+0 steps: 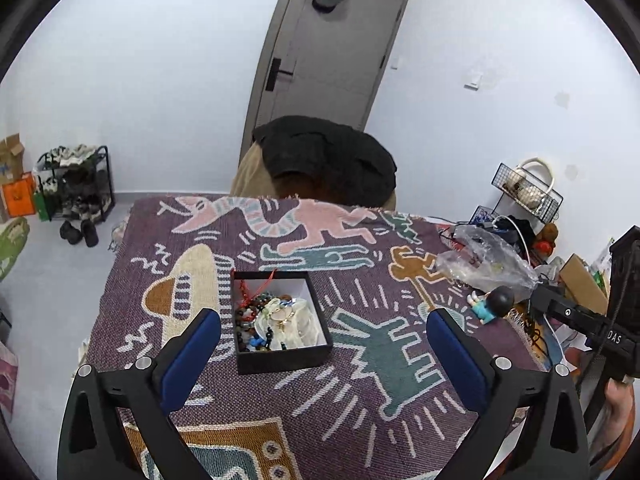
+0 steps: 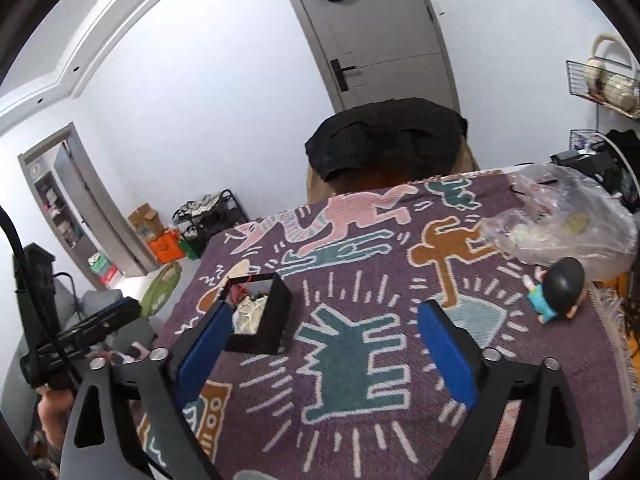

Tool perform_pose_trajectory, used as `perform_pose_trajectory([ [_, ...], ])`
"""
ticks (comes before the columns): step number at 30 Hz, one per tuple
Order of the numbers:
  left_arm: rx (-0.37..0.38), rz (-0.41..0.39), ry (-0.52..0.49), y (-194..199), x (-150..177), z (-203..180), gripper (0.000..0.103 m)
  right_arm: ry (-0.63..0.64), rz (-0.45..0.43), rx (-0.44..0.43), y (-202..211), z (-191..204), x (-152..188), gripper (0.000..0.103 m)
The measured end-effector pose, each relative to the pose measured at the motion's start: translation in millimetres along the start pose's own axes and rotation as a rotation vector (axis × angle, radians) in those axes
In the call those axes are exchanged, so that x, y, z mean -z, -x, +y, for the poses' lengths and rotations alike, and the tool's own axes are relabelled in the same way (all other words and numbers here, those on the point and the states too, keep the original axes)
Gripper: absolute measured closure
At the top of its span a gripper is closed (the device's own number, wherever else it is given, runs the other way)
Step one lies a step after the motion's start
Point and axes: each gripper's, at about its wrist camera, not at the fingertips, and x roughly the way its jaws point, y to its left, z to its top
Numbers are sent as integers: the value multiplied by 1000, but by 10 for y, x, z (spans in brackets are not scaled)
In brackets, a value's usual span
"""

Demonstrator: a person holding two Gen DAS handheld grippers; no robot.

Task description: Organize jewelry

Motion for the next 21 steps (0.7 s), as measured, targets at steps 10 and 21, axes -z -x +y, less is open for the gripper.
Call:
perform_pose_trajectory([
  [10, 16, -56, -14, 323, 124, -197, 0, 42, -28, 16, 376, -26, 162, 5],
  [21, -16, -85, -53, 492, 376, -268, 0, 54, -18, 6, 537, -67, 410, 5],
])
